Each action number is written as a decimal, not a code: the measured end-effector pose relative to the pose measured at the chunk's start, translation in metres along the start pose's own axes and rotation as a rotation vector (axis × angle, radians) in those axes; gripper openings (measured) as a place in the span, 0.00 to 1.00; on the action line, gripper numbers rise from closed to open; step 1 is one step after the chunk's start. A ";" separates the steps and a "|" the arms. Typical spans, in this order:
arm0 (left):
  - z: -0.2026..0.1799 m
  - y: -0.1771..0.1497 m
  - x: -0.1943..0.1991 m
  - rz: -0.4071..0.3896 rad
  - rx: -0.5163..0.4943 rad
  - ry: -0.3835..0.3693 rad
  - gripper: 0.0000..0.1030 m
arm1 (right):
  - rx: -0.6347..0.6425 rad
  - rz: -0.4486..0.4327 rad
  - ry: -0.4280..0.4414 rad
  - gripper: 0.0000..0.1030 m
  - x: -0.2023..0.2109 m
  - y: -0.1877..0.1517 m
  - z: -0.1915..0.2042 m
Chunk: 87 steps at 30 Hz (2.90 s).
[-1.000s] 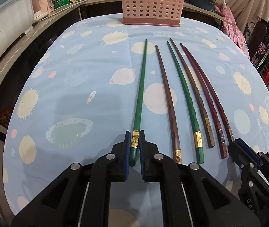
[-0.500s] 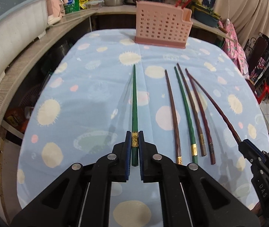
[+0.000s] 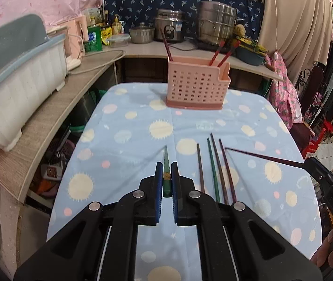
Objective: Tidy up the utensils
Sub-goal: 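Lift both chopsticks and carry them over the pink holder with both tools, then lower the chopsticks into the pink holder and open both tools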
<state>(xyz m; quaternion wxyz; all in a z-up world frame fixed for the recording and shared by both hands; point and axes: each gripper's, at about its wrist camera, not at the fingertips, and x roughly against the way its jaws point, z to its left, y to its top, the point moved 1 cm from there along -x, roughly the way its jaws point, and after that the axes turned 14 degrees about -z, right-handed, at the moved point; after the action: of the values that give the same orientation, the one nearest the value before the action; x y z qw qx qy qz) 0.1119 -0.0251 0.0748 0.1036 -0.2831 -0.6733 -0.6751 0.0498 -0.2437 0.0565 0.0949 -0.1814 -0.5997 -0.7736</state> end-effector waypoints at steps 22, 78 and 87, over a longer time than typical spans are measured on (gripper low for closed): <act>-0.003 0.089 -0.027 -0.104 0.035 -0.033 0.06 | -0.070 -0.149 0.041 0.07 -0.040 0.091 -0.002; -0.003 0.210 -0.159 -0.292 0.101 0.033 0.28 | -0.122 -0.223 0.100 0.18 -0.192 0.188 0.010; -0.001 0.164 -0.109 -0.254 0.079 0.032 0.33 | -0.066 -0.177 0.090 0.20 -0.134 0.139 0.010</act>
<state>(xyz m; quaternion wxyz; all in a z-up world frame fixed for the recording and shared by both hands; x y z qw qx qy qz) 0.2860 -0.0639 0.1572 0.0388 -0.1803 -0.7280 -0.6603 0.2248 -0.2797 0.1302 0.0471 -0.0957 -0.5825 -0.8058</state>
